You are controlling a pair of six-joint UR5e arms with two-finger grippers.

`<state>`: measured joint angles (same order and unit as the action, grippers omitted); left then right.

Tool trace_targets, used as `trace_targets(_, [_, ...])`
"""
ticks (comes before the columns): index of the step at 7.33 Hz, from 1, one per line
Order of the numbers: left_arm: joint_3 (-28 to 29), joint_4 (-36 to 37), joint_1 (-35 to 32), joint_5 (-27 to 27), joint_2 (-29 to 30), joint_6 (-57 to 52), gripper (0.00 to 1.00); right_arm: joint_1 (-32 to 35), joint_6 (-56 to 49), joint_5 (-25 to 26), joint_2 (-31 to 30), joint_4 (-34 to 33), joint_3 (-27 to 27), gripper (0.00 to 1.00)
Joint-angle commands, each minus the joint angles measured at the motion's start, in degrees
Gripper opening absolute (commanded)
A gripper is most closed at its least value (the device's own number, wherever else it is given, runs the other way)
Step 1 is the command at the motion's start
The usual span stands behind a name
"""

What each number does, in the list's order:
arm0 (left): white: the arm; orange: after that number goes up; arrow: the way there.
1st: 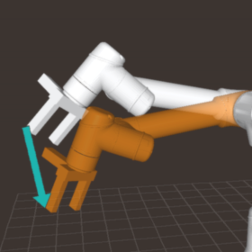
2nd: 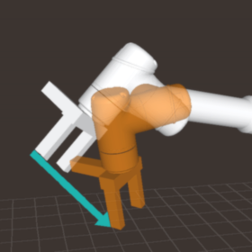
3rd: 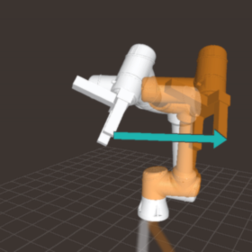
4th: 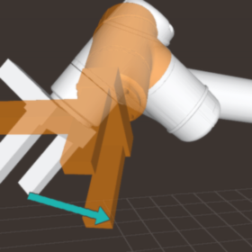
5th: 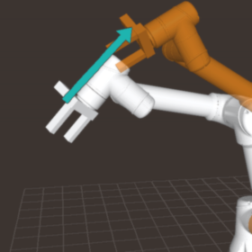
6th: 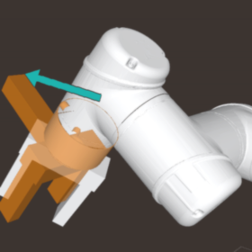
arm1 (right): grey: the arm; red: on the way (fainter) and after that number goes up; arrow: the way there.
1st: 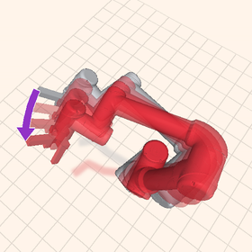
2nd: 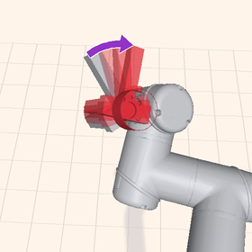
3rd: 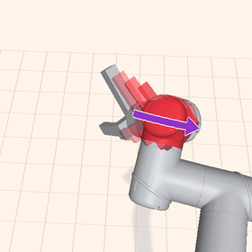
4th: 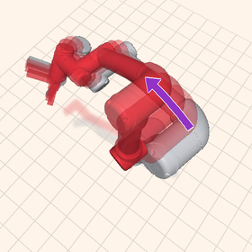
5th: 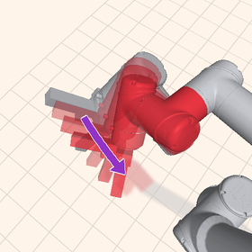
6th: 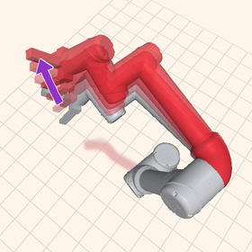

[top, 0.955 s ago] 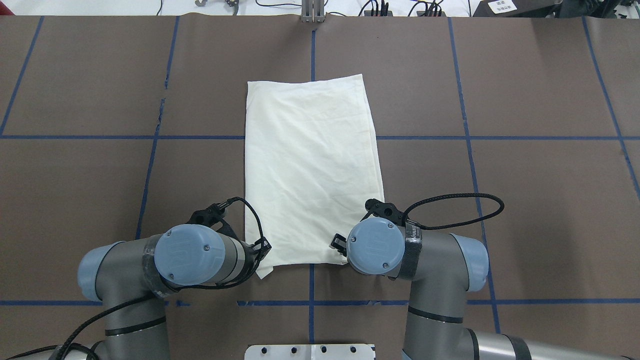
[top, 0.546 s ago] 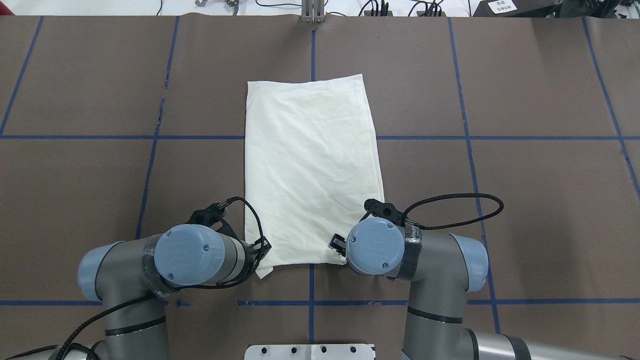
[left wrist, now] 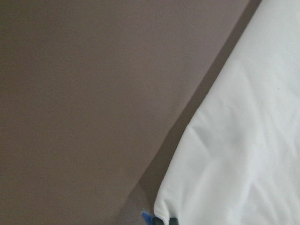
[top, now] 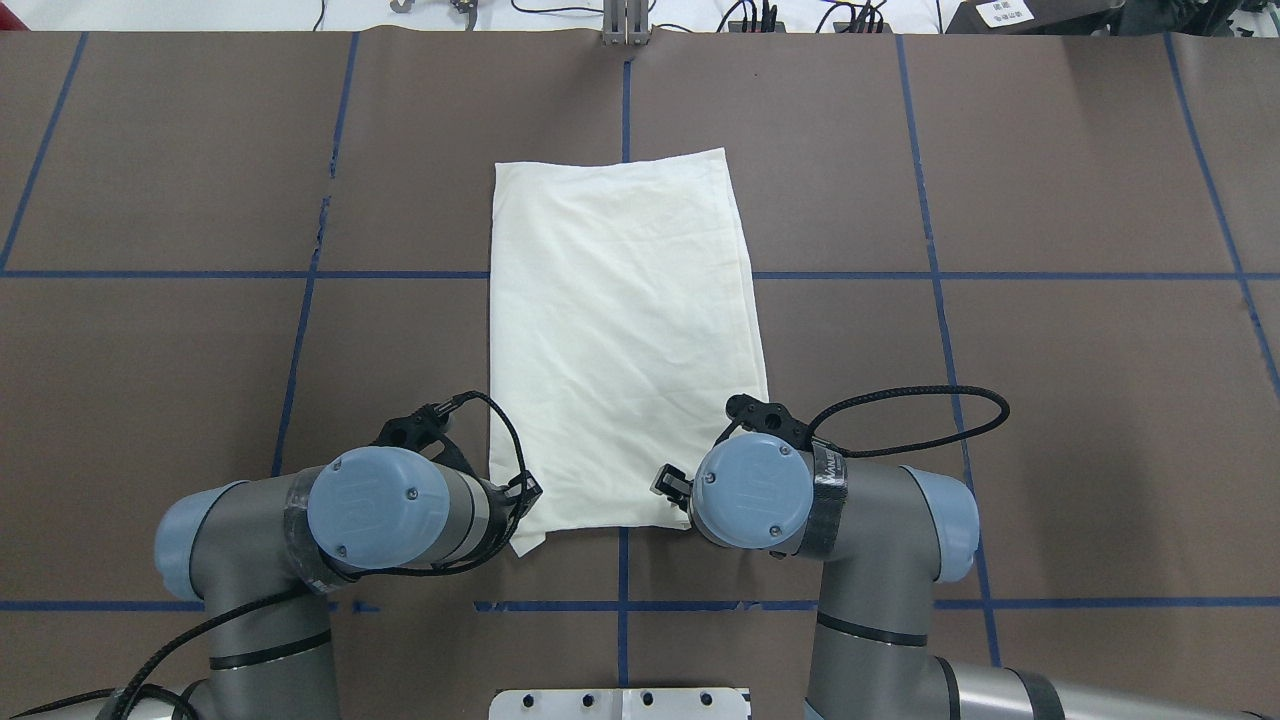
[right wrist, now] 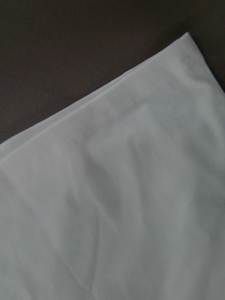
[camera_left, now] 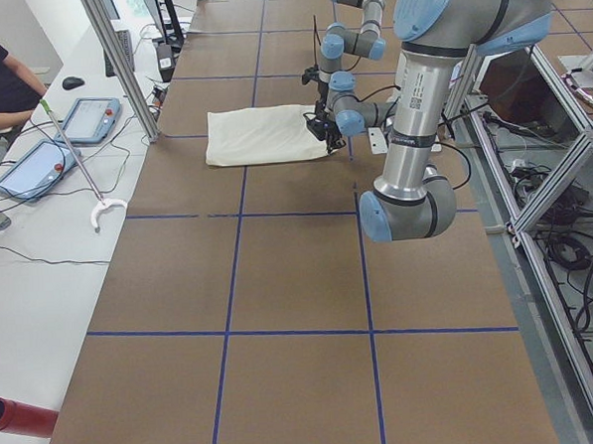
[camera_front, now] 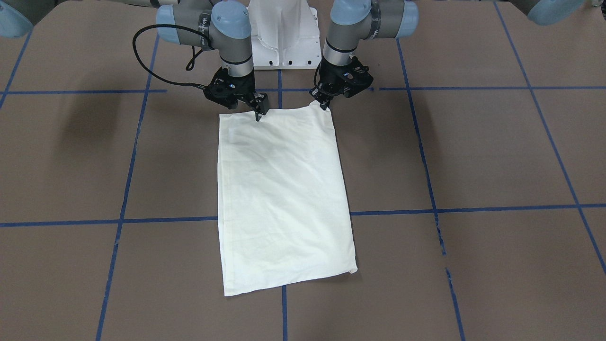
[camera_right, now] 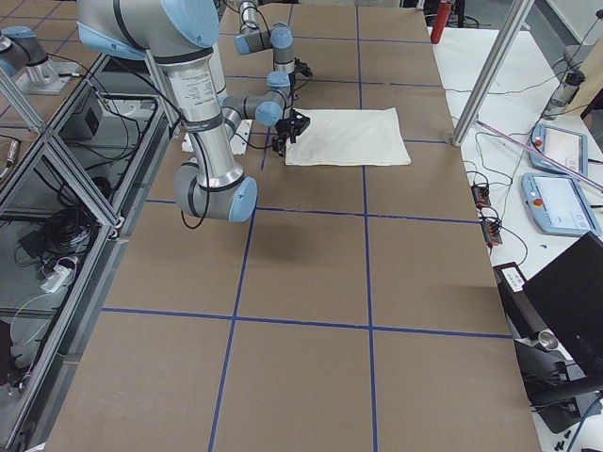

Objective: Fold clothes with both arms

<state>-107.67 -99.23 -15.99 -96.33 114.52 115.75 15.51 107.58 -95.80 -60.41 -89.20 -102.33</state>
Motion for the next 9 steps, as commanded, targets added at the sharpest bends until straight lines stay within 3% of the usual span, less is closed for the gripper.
trace_targets(1, [0.1,0.0,0.0,0.0,0.0,0.0,0.0,-0.1,0.0,0.1,-0.1,0.3,0.3,1.0])
trace_targets(6, [0.1,0.0,0.0,0.1,0.0,0.0,0.0,-0.2,-0.1,0.0,-0.1,0.4,0.7,1.0])
trace_targets(7, [0.1,0.0,0.0,0.1,0.0,0.0,0.0,-0.2,0.0,0.1,0.1,0.4,0.7,0.85])
trace_targets(8, [0.2,0.0,0.0,0.2,0.0,0.0,0.0,-0.2,-0.1,0.0,0.1,0.4,0.7,0.47])
trace_targets(9, [0.4,0.0,0.0,0.3,0.0,0.0,0.0,-0.2,-0.2,0.0,0.1,0.4,0.7,0.34])
